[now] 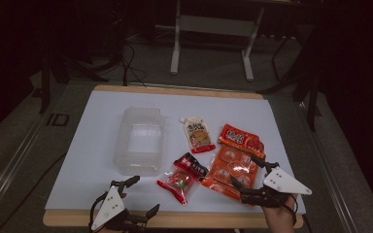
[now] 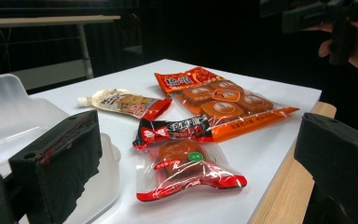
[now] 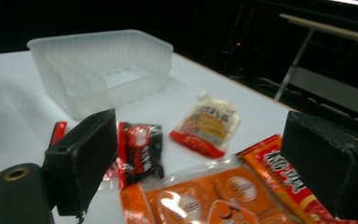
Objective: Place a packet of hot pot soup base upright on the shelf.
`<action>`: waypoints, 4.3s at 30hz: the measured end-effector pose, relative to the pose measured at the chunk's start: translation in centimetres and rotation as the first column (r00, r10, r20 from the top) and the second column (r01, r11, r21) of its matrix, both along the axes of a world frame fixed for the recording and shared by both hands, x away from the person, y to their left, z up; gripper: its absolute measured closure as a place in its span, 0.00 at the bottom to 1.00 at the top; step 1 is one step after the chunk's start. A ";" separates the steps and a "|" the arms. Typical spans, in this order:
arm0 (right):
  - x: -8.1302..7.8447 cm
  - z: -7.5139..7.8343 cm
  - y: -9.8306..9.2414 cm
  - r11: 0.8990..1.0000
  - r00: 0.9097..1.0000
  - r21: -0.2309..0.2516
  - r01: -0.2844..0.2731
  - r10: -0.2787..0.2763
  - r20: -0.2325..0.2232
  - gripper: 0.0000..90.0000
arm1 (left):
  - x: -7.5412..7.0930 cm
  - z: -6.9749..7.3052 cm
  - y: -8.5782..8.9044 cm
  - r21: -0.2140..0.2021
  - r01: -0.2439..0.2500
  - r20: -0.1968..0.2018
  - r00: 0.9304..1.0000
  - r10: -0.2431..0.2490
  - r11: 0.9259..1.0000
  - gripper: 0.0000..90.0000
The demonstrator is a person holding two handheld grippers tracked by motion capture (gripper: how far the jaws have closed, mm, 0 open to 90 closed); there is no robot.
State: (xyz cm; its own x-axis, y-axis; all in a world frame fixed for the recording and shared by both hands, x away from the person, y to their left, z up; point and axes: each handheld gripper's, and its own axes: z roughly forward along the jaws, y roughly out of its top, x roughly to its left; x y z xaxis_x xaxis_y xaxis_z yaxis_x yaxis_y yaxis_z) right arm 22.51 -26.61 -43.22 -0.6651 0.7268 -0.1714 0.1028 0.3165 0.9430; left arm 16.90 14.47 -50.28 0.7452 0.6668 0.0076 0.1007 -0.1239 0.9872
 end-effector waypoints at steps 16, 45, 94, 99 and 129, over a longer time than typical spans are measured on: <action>2.5 4.4 -2.3 0.997 0.997 0.042 0.069 -0.070 0.016 0.12 | 0.1 -0.1 -0.1 0.004 0.001 -0.005 1.000 -0.001 1.000 0.01; 12.2 0.0 -7.2 0.975 0.948 0.029 0.221 -0.208 -0.240 0.19 | 0.2 -0.2 -0.2 0.010 0.005 -0.015 1.000 -0.005 1.000 0.01; 18.1 -9.9 -7.5 0.940 0.821 -0.180 0.290 -0.341 -0.457 0.68 | 0.3 -0.5 -0.7 0.034 0.022 -0.026 0.999 -0.021 0.999 0.01; 17.9 -9.8 -6.7 0.930 0.823 -0.214 0.299 -0.365 -0.434 0.93 | 0.3 -0.5 -0.7 0.033 0.025 -0.030 0.999 -0.024 0.999 0.01; 13.5 -2.3 -6.0 0.946 0.906 -0.125 0.297 -0.321 -0.275 0.99 | 0.3 -0.4 -0.8 0.029 0.032 -0.030 0.999 -0.031 0.999 0.01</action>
State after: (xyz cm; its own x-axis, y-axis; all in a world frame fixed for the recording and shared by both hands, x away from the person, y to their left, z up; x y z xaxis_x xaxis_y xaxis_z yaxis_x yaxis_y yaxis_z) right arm 35.97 -32.57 -45.50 -0.4381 0.8960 -0.0719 0.4704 0.2967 0.8311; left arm 17.15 13.66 -50.73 0.7659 0.6430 0.0049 0.1251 -0.1565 0.9797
